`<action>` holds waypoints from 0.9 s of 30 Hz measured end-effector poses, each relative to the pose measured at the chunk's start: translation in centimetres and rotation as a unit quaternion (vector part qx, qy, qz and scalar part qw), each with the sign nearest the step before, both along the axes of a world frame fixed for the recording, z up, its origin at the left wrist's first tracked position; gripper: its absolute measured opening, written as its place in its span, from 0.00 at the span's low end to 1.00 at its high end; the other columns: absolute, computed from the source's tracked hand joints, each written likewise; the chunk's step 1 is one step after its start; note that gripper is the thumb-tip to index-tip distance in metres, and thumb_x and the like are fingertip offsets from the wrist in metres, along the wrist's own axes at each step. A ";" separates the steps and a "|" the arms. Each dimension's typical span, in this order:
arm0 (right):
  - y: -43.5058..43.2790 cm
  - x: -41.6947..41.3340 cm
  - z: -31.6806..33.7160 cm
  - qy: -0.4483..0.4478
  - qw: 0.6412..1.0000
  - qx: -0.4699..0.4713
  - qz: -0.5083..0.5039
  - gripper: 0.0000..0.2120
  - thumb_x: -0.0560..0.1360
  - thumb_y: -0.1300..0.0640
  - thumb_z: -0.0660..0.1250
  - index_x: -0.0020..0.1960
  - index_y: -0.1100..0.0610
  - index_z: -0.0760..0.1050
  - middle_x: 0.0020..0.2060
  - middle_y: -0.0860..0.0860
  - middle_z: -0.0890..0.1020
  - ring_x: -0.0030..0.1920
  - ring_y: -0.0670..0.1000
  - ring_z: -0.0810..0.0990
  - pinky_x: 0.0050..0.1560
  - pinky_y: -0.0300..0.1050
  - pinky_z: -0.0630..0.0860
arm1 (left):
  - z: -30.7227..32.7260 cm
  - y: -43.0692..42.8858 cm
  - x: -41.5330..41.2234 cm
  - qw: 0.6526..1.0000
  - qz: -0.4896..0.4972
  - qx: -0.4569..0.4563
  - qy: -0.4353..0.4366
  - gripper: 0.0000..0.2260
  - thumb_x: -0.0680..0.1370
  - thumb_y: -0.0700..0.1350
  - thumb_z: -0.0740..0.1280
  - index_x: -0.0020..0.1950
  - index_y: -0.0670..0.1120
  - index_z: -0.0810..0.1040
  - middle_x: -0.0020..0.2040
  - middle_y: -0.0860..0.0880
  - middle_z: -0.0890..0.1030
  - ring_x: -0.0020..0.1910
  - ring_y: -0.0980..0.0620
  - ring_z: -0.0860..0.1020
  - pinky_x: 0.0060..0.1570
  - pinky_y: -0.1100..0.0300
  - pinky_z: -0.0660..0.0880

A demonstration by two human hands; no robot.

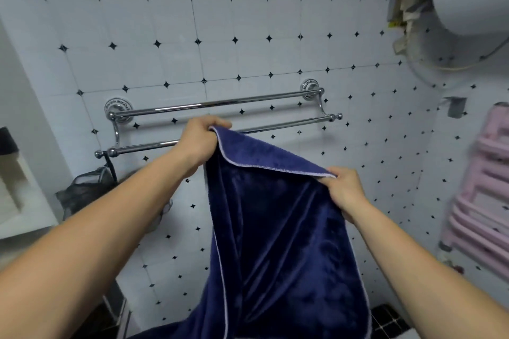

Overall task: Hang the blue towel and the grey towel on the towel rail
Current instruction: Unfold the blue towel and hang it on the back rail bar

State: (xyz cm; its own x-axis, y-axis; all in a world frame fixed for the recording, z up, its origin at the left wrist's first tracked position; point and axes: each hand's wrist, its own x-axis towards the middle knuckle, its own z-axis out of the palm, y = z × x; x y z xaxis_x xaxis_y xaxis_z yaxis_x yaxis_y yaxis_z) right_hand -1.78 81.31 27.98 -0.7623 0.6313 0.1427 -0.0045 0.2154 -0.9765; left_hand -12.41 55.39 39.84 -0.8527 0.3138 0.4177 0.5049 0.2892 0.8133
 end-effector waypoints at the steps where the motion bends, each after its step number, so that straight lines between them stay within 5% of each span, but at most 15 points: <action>1: 0.2 -0.1 0.6 0.006 1.000 -0.002 0.000 0.09 0.73 0.60 0.71 0.36 0.63 0.78 0.31 0.55 0.78 0.34 0.52 0.74 0.37 0.47 0.71 | -0.5 0.1 -0.1 1.000 -0.008 -0.015 -0.007 0.08 0.77 0.36 0.67 0.47 0.47 0.82 0.45 0.52 0.82 0.42 0.58 0.78 0.43 0.67 0.73; 4: 0.2 -0.2 2.0 0.035 0.999 -0.012 -0.003 0.14 0.71 0.57 0.71 0.30 0.58 0.70 0.29 0.53 0.70 0.33 0.50 0.68 0.35 0.46 0.64 | -1.8 0.7 0.3 0.997 -0.054 -0.036 -0.043 0.06 0.76 0.36 0.66 0.44 0.44 0.82 0.40 0.50 0.84 0.37 0.55 0.80 0.38 0.66 0.76; 9: -0.7 -0.6 2.6 0.040 0.999 -0.012 0.022 0.15 0.71 0.53 0.72 0.34 0.57 0.70 0.31 0.55 0.69 0.33 0.52 0.67 0.36 0.48 0.63 | -2.2 2.6 1.9 0.989 -0.088 -0.017 -0.120 0.13 0.77 0.53 0.68 0.41 0.45 0.83 0.35 0.50 0.85 0.33 0.54 0.83 0.33 0.64 0.79; 15: -1.1 -1.6 3.4 0.028 0.996 -0.077 0.029 0.09 0.73 0.57 0.73 0.41 0.59 0.74 0.35 0.58 0.70 0.33 0.55 0.68 0.36 0.49 0.67 | -3.0 3.9 2.5 0.990 -0.012 0.056 -0.128 0.08 0.78 0.42 0.66 0.40 0.44 0.80 0.32 0.51 0.84 0.29 0.56 0.80 0.28 0.67 0.75; 21: -3.8 -2.0 5.6 0.067 0.977 -0.191 0.070 0.09 0.76 0.63 0.70 0.38 0.63 0.75 0.20 0.51 0.76 0.17 0.46 0.72 0.18 0.35 0.66 | -7.7 5.3 5.7 0.980 -0.179 -0.019 -0.085 0.12 0.76 0.42 0.69 0.59 0.50 0.79 0.56 0.49 0.84 0.54 0.55 0.81 0.56 0.59 0.76; 24: -5.4 -1.9 6.1 0.069 0.979 -0.155 0.116 0.09 0.77 0.61 0.69 0.40 0.62 0.74 0.23 0.53 0.77 0.18 0.47 0.73 0.19 0.36 0.68 | -8.5 5.9 6.0 0.986 -0.142 0.029 -0.085 0.26 0.66 0.45 0.78 0.62 0.50 0.74 0.56 0.51 0.83 0.54 0.54 0.81 0.55 0.57 0.77; 27: -6.1 -1.8 6.1 0.099 0.972 -0.124 0.173 0.08 0.78 0.59 0.68 0.42 0.61 0.75 0.30 0.55 0.80 0.25 0.47 0.78 0.26 0.38 0.75 | -8.3 6.1 5.3 0.993 -0.075 0.049 -0.077 0.19 0.64 0.39 0.78 0.53 0.48 0.79 0.47 0.50 0.85 0.46 0.50 0.83 0.49 0.53 0.80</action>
State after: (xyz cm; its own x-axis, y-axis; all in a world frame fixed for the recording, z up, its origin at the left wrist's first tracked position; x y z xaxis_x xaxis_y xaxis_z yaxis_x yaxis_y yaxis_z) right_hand -3.58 75.22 34.09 -0.9082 0.3754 0.1850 -0.2285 -0.0745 -0.9707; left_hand -7.08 61.51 31.57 -0.8555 0.4058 0.3217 0.4045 0.1358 0.9044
